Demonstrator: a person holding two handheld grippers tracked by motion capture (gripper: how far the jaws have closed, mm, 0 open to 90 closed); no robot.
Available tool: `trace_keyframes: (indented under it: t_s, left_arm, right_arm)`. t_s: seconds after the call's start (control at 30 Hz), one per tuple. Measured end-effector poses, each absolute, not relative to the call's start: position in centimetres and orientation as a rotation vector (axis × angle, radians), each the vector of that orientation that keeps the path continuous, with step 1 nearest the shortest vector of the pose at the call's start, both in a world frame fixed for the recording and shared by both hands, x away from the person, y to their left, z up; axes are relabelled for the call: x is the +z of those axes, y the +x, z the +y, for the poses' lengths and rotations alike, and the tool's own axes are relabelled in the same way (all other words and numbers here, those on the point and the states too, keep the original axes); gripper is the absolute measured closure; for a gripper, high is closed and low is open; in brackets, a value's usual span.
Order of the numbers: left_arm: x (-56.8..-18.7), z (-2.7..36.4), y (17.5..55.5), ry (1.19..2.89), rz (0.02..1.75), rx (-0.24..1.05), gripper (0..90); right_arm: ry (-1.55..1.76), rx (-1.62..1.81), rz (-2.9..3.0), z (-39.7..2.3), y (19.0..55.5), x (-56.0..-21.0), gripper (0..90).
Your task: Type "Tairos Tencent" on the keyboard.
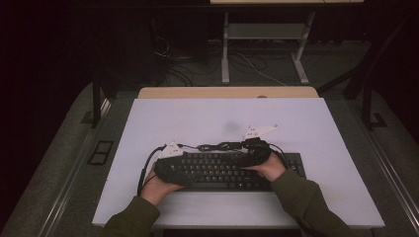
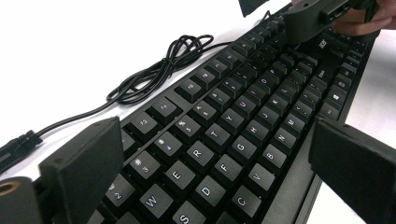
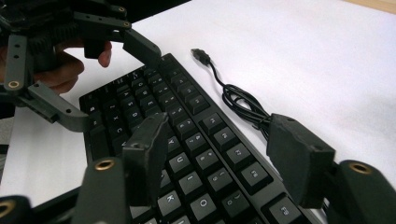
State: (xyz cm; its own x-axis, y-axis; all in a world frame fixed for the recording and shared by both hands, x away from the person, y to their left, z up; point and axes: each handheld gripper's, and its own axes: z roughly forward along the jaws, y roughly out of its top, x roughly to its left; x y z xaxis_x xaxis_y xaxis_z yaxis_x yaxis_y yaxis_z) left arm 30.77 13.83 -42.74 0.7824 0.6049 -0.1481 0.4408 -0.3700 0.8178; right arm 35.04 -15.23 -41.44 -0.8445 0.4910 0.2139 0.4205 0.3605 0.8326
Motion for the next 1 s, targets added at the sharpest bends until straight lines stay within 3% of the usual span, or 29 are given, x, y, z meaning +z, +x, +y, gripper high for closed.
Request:
trace_keyframes:
  t_s: [0.2, 0.6, 0.83, 1.0]
  left_arm:
    - [-42.8, 13.7, 30.8, 2.021, 0.785, 0.21, 0.0]
    - [-42.9, 13.7, 30.9, 2.016, 0.774, 0.228, 0.0]
    - [-43.0, 13.9, 30.9, 2.015, 0.774, 0.229, 0.0]
    - [-43.1, 13.9, 30.9, 2.019, 0.768, 0.225, 0.0]
  right_arm:
    - [0.841, 1.523, 2.545, -14.7, 35.3, -41.4, 48.3]
    - [0.794, 1.458, 2.614, -14.0, 35.2, -42.2, 79.2]
    - [0.761, 1.43, 2.671, -13.7, 35.1, -42.6, 89.1]
    - [0.747, 1.404, 2.696, -13.5, 35.0, -42.7, 89.2]
